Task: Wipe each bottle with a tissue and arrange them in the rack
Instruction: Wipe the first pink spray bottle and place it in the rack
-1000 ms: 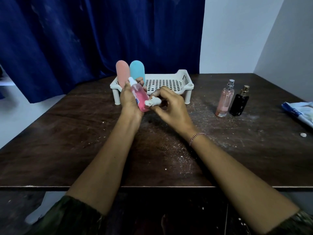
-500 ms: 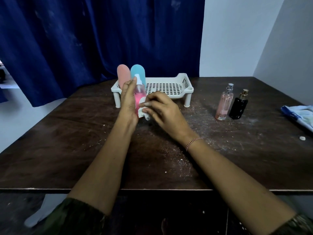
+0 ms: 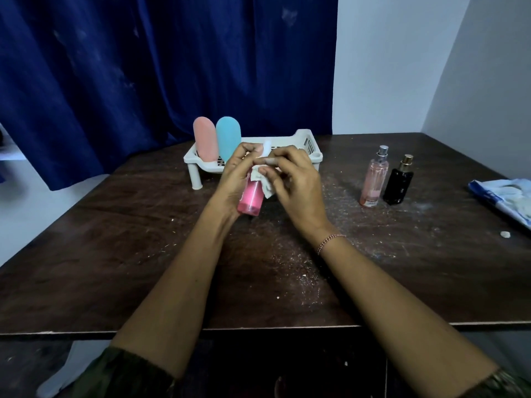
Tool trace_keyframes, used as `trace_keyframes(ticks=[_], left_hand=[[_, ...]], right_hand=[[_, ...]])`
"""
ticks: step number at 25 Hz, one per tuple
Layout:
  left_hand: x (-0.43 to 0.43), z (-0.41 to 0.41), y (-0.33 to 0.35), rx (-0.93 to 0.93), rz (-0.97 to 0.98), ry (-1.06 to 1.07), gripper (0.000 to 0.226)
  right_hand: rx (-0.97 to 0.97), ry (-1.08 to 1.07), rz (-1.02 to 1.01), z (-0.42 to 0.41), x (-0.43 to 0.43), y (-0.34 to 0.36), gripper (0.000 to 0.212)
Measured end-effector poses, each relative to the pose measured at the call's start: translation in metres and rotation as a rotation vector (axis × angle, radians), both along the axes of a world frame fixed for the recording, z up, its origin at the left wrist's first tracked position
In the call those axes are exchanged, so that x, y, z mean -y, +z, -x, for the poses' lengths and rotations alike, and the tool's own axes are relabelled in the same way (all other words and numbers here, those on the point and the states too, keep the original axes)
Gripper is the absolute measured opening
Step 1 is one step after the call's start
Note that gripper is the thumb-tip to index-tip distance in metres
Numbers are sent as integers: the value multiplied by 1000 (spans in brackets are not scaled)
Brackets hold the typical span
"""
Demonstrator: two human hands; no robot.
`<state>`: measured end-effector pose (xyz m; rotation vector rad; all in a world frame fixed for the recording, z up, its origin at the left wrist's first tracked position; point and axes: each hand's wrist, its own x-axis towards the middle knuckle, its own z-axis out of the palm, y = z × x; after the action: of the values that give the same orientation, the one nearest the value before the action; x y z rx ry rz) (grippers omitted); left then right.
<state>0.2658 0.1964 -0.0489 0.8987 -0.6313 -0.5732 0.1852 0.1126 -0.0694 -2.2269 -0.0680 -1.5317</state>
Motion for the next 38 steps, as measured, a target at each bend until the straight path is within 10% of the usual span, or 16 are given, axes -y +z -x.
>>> trace_keyframes(ticks=[13, 25, 38], left_hand=[[-9, -28, -2, -247, 125, 239, 22], [-11, -9, -2, -7, -93, 14, 9], [-9, -24, -6, -155, -5, 190, 30]], right_hand=[[-227, 255, 312, -6, -13, -7, 48], [-54, 125, -252, 3, 2, 2, 12], [-243, 339, -216, -2, -8, -8, 15]])
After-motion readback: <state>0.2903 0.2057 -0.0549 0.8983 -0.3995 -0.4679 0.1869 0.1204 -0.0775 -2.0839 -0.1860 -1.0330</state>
